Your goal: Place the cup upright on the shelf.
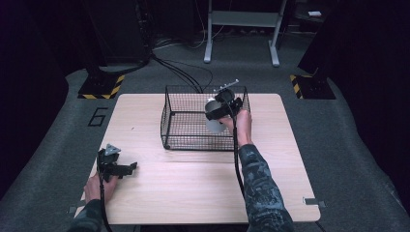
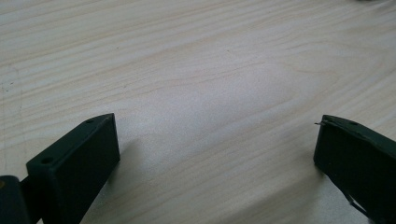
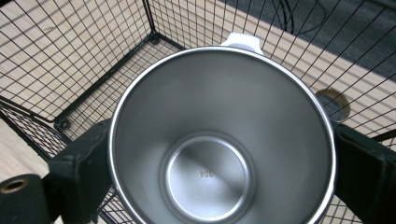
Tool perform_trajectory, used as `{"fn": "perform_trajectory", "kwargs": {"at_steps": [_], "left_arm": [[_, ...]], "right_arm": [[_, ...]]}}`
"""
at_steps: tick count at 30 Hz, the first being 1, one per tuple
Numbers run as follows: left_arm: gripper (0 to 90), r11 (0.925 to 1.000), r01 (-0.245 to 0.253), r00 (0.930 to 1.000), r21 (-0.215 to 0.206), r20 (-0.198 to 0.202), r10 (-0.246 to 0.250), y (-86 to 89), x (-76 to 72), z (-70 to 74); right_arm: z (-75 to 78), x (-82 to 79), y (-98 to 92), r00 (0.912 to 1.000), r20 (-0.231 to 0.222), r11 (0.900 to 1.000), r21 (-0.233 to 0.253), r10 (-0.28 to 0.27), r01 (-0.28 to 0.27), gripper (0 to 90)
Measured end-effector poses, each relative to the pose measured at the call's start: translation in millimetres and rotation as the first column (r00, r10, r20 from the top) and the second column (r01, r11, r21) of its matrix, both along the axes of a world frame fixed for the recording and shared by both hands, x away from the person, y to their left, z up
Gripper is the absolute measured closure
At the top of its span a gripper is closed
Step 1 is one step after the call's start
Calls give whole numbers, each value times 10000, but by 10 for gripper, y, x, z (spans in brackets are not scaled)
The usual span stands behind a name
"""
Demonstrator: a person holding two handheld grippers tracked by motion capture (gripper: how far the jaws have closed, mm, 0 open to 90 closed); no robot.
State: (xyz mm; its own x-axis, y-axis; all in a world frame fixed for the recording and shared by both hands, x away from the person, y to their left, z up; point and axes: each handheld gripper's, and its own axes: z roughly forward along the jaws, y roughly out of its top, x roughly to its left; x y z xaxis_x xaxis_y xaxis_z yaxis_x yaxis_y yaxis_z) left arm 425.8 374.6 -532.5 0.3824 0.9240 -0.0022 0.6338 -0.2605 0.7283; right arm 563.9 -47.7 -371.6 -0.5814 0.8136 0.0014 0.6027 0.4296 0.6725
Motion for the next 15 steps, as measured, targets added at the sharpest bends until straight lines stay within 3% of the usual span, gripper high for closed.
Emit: {"fn": "perform_trajectory", "kwargs": {"at_steps": [7,15], "left_arm": [[3,10000,3,10000,3,-1,-3,0,0,0],[3,10000,-4,10000,26,8,4,1,0,1]], "right_arm": [[-108,38,12,9995,-219,9995,222,-237,242,57],[-246,71,75,9981,-515,9994,73,-346,351,57]]}}
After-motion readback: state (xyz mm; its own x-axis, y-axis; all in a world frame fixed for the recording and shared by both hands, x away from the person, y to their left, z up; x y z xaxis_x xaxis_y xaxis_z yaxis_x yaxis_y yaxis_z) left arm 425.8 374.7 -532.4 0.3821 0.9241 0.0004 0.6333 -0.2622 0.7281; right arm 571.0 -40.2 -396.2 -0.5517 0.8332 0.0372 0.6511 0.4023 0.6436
